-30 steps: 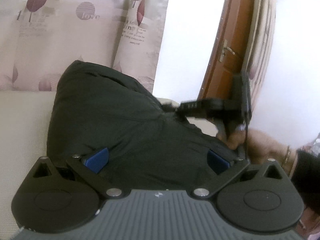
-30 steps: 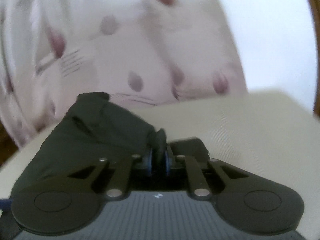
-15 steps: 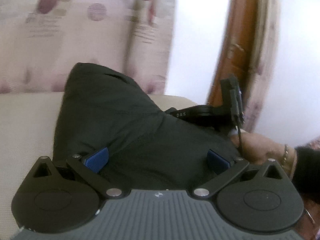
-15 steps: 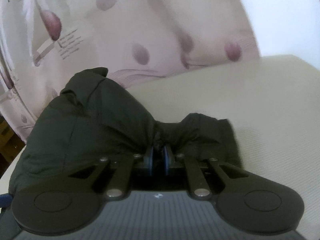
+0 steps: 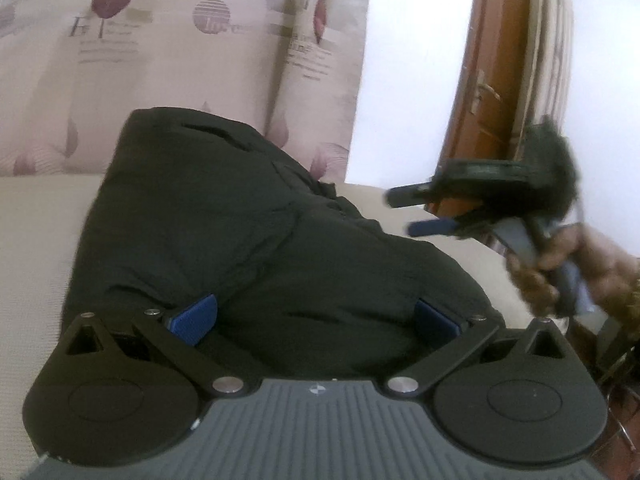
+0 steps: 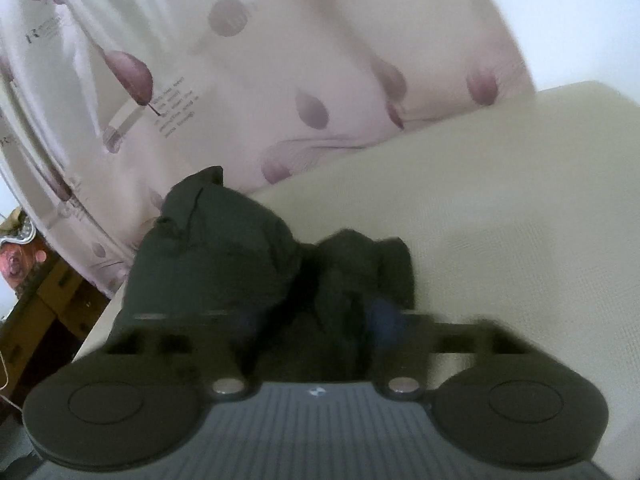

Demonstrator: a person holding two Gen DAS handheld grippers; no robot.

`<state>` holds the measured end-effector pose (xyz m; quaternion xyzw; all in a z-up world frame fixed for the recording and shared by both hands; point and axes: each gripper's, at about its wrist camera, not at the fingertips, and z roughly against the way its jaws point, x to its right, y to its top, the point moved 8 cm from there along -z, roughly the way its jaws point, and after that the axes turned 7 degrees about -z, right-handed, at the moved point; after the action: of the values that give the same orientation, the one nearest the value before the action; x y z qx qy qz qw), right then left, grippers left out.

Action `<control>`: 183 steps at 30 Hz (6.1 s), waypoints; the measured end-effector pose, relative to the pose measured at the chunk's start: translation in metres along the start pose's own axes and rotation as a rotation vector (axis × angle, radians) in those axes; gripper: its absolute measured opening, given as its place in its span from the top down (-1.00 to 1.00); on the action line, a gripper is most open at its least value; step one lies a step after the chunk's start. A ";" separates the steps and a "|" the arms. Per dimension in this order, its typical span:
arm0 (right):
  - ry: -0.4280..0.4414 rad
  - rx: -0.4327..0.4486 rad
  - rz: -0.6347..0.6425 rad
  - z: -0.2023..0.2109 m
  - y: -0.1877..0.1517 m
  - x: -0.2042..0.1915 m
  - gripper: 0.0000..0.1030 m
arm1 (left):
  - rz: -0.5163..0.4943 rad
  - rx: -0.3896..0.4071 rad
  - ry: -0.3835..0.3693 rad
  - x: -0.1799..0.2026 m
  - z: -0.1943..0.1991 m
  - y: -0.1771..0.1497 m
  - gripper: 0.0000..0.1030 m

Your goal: Fold large clothes

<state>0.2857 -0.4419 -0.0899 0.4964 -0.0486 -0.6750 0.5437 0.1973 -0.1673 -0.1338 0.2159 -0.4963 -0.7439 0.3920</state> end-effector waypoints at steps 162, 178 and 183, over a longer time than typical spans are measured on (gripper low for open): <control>-0.222 0.029 0.196 -0.003 -0.112 0.012 -0.75 | -0.049 -0.148 -0.178 0.049 -0.050 0.001 -0.35; -0.281 0.068 0.162 0.002 -0.120 0.009 -0.85 | -0.118 -0.140 -0.117 0.051 -0.020 0.006 -0.64; -0.290 0.064 0.155 0.003 -0.120 0.009 -0.87 | -0.137 -0.135 -0.086 0.045 -0.011 0.009 -0.71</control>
<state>0.2025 -0.4017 -0.1666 0.4054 -0.1861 -0.6937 0.5655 0.1814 -0.2113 -0.1269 0.1904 -0.4454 -0.8094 0.3321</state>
